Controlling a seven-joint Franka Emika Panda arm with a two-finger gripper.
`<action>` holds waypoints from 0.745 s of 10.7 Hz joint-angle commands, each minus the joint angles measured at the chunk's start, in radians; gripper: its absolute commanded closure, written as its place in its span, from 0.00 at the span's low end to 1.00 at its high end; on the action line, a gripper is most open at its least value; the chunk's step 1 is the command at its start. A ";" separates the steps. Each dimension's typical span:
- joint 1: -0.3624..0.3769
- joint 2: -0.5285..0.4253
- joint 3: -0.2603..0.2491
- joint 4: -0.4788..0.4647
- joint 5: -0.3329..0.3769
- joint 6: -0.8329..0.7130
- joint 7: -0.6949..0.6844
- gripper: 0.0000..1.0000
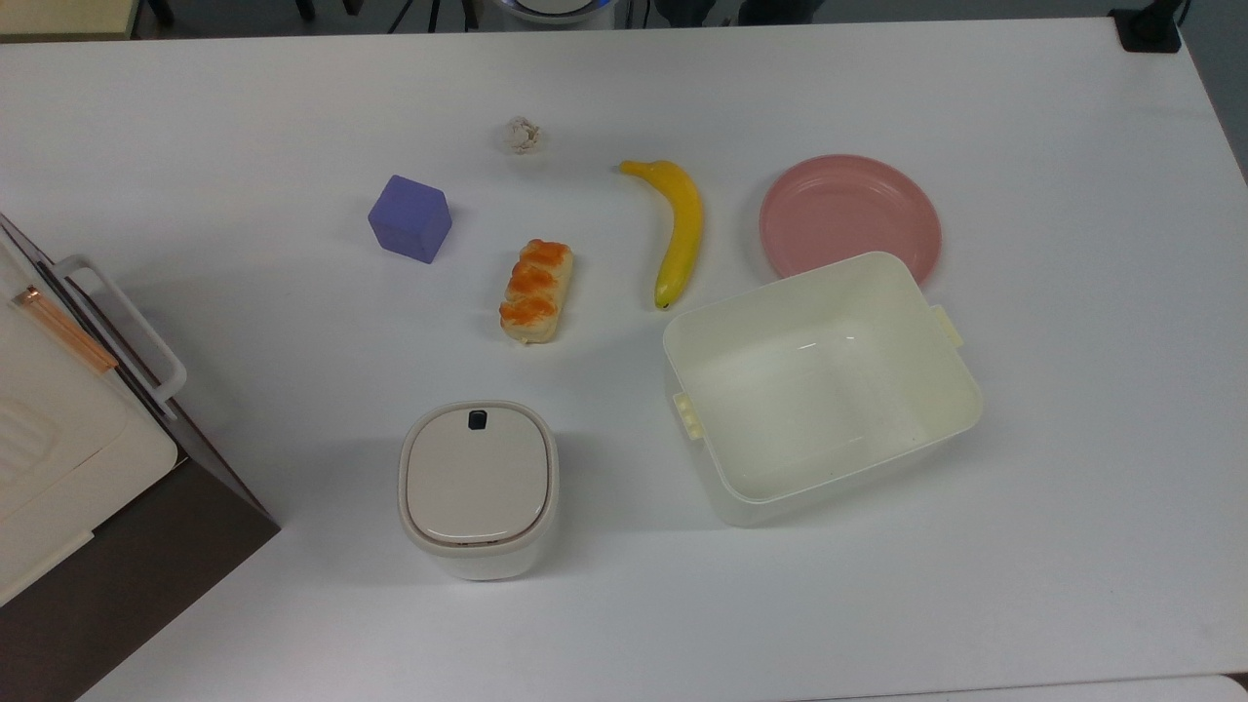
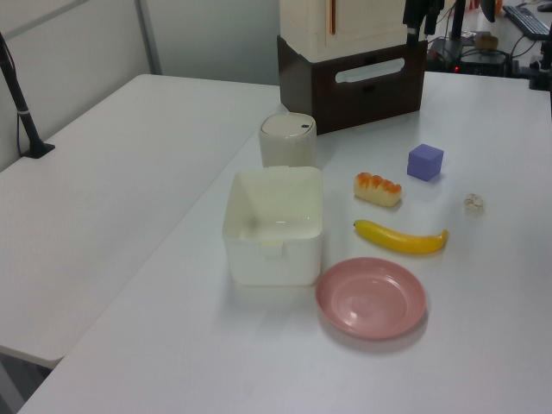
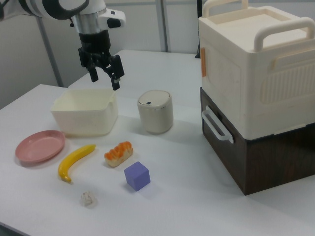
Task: Open the trash can
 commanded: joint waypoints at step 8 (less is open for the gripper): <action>0.016 0.009 -0.005 0.015 -0.031 -0.017 -0.018 0.00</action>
